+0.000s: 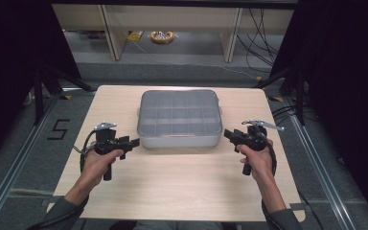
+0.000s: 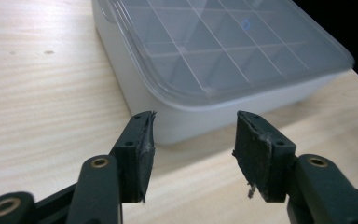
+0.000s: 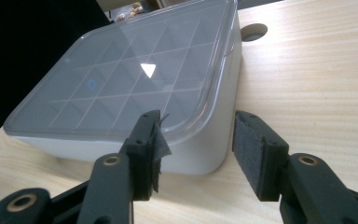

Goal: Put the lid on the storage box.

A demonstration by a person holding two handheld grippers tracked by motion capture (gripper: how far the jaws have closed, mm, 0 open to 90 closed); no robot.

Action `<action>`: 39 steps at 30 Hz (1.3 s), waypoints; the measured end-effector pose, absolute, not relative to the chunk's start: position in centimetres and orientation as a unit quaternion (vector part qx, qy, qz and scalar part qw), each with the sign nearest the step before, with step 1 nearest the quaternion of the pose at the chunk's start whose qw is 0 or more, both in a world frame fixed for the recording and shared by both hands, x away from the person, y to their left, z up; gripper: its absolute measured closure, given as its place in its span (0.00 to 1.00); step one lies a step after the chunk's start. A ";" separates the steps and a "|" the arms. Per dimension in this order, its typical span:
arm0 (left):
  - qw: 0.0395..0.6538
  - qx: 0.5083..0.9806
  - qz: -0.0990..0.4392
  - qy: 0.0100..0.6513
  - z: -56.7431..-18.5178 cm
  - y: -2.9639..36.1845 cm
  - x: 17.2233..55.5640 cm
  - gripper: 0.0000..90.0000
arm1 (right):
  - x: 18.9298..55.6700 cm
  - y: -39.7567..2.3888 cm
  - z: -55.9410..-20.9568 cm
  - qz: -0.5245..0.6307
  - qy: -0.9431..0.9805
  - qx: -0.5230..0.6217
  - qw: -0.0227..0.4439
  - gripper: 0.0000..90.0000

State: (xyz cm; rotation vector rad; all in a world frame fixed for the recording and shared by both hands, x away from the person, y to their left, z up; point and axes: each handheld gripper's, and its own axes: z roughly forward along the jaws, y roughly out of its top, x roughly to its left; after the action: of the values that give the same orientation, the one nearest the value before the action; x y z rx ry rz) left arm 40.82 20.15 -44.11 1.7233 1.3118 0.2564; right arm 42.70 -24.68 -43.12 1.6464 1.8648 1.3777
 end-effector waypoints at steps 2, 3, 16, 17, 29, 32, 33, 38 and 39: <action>0.463 0.704 0.101 0.529 -44.4 20.1 40.4 0.51 | 42.2 -24.7 -43.2 0.483 0.649 0.570 0.141 0.58; 0.463 0.705 0.099 0.528 -44.5 20.0 40.2 0.51 | 42.0 -24.7 -43.2 0.483 0.650 0.570 0.139 0.57; 0.462 0.718 0.081 0.513 -45.8 19.4 37.9 0.46 | 39.9 -24.6 -44.1 0.485 0.652 0.569 0.128 0.42; 0.462 0.720 0.080 0.512 -45.9 19.3 37.9 0.45 | 39.5 -24.2 -44.1 0.484 0.639 0.588 0.111 0.41; 0.461 0.729 0.071 0.500 -46.4 19.2 36.4 0.36 | 38.5 -24.6 -45.4 0.481 0.661 0.564 0.120 0.37; 0.462 0.730 0.068 0.499 -46.7 19.3 36.1 0.35 | 38.0 -24.4 -45.4 0.477 0.656 0.574 0.110 0.36; 0.461 0.731 0.068 0.498 -46.7 19.3 36.0 0.35 | 38.0 -24.5 -45.5 0.477 0.665 0.562 0.120 0.36; 0.461 0.734 0.063 0.495 -47.2 19.4 35.4 0.34 | 37.1 -24.2 -45.6 0.475 0.664 0.567 0.112 0.35; 0.460 0.735 0.063 0.495 -47.3 19.3 35.3 0.34 | 37.2 -24.4 -45.8 0.476 0.671 0.554 0.125 0.35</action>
State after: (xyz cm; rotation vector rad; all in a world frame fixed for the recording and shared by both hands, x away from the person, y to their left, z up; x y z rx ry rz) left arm 35.32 19.34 -47.25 1.8085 1.2172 0.1544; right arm 37.21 -24.35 -45.80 1.6159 1.9567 1.3863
